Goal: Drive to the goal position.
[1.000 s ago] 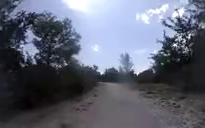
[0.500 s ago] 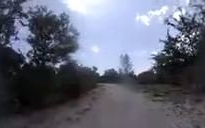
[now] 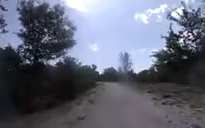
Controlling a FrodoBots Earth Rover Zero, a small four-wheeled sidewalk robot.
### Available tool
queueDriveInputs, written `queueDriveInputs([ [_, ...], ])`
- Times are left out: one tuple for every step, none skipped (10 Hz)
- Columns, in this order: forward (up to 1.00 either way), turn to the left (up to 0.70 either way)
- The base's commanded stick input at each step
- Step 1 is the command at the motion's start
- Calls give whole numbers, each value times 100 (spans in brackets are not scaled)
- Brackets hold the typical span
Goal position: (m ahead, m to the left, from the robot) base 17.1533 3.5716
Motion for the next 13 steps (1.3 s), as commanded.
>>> queueDriveInputs([
  [85,-18],
  [85,-34],
  [85,-29],
  [85,-11],
  [85,0],
  [85,-4],
  [85,-16],
  [85,-19],
  [85,-7],
  [85,0],
  [85,0],
  [85,0],
  [85,0],
])
